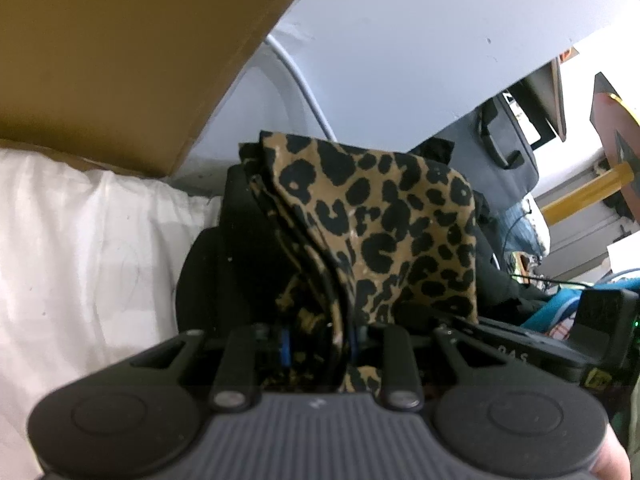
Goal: Fold clothes
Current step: 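Lower the leopard-print skirt onto the black bag with both tools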
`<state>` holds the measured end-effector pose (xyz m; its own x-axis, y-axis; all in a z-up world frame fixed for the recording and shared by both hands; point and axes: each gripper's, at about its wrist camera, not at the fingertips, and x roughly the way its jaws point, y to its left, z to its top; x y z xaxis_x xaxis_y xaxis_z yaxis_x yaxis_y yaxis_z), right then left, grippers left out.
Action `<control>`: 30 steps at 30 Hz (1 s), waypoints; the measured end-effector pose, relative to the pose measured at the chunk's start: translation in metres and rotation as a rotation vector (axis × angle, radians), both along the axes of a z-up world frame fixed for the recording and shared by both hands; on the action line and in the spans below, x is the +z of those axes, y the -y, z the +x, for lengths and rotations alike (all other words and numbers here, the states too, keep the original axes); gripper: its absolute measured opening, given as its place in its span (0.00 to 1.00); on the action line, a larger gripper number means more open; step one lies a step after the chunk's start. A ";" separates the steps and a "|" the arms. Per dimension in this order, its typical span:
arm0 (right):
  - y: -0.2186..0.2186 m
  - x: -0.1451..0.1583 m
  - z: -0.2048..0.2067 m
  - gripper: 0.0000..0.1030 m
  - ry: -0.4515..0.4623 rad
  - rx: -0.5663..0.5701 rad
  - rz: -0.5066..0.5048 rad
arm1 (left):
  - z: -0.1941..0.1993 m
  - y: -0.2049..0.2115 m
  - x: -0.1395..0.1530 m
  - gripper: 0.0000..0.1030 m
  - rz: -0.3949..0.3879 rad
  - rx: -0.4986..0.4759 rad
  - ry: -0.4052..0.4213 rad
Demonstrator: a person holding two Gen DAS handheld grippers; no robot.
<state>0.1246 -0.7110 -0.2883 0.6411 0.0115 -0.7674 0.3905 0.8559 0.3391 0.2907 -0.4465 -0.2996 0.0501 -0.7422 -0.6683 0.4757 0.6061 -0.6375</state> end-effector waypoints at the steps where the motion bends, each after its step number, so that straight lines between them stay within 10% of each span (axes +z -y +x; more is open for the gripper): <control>1: 0.001 0.000 0.001 0.09 0.000 -0.002 -0.001 | 0.002 0.001 -0.001 0.25 -0.002 0.001 0.001; 6: 0.009 -0.007 0.011 0.10 0.000 -0.009 -0.009 | 0.010 0.005 -0.007 0.25 -0.004 0.011 0.007; 10: 0.009 -0.014 0.012 0.30 0.011 -0.032 -0.093 | 0.016 0.003 -0.018 0.25 0.002 0.046 -0.025; 30: -0.048 -0.016 -0.018 0.42 0.063 -0.045 -0.195 | 0.021 -0.021 -0.007 0.36 0.041 0.047 0.034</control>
<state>0.1063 -0.6627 -0.3046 0.6845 -0.1630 -0.7106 0.4128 0.8900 0.1935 0.3117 -0.4252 -0.3064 0.1074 -0.7103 -0.6956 0.4667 0.6538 -0.5956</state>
